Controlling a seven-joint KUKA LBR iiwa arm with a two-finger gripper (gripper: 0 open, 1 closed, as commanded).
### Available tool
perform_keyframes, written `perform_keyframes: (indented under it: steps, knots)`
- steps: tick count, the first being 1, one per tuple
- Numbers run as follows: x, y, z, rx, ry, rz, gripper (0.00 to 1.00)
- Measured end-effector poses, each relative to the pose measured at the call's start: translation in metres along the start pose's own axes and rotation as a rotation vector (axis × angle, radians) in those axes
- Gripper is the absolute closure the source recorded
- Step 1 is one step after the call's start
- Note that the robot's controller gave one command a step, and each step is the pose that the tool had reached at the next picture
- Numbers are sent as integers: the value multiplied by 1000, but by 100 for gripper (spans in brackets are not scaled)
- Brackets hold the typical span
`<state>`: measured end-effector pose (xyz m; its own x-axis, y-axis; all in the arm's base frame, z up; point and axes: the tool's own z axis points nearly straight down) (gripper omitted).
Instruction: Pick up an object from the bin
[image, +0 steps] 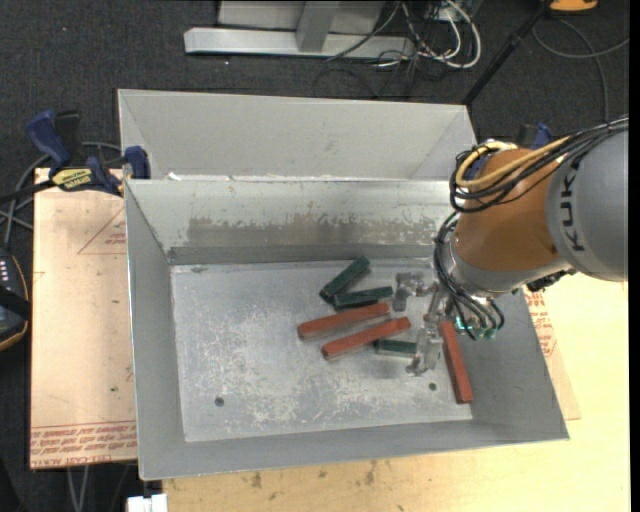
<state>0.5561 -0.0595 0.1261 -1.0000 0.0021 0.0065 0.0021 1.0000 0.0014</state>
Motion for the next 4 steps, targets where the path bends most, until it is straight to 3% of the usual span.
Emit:
perform_keyframes:
  steps: [1, 2, 3, 4]
  knots:
    - [-45, 82, 47, -4, -9, -31, 0]
    - [-1, 102, 55, 1, -10, -221, 0]
    - [-1, 101, 54, 2, -7, -222, 100]
    - [19, 110, -111, 3, -16, -440, 100]
